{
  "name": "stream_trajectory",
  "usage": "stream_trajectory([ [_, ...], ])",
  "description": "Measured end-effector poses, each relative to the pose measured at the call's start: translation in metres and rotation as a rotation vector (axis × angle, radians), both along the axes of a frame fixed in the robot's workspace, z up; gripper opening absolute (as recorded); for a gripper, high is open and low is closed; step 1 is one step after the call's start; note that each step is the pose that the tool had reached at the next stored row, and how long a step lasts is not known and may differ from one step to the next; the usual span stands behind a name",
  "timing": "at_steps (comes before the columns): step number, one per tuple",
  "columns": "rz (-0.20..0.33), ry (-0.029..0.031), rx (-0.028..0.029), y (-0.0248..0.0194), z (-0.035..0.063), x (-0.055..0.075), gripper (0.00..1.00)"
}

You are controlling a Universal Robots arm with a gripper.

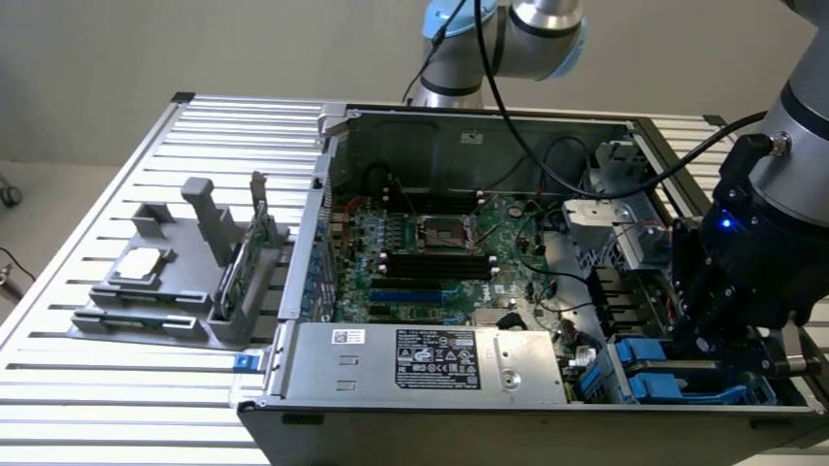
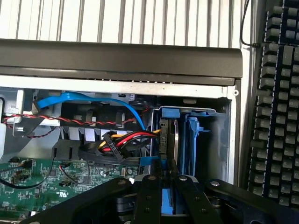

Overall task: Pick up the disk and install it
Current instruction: 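Insert the second disk wire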

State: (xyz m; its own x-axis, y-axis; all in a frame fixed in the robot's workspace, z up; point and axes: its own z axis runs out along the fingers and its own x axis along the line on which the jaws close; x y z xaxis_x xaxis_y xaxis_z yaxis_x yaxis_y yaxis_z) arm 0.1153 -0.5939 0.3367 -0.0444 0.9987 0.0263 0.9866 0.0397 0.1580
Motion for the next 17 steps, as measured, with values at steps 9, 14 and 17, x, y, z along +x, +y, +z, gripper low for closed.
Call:
stream_trajectory([
  [9,-0.017,-0.0001,0.0016,-0.0001,0.0,0.001,0.16],
  [14,-0.017,-0.0001,0.0035,0.0,-0.0016,0.001,0.16],
  [17,-0.017,-0.0001,0.0046,0.0,-0.0031,0.001,0.16],
])
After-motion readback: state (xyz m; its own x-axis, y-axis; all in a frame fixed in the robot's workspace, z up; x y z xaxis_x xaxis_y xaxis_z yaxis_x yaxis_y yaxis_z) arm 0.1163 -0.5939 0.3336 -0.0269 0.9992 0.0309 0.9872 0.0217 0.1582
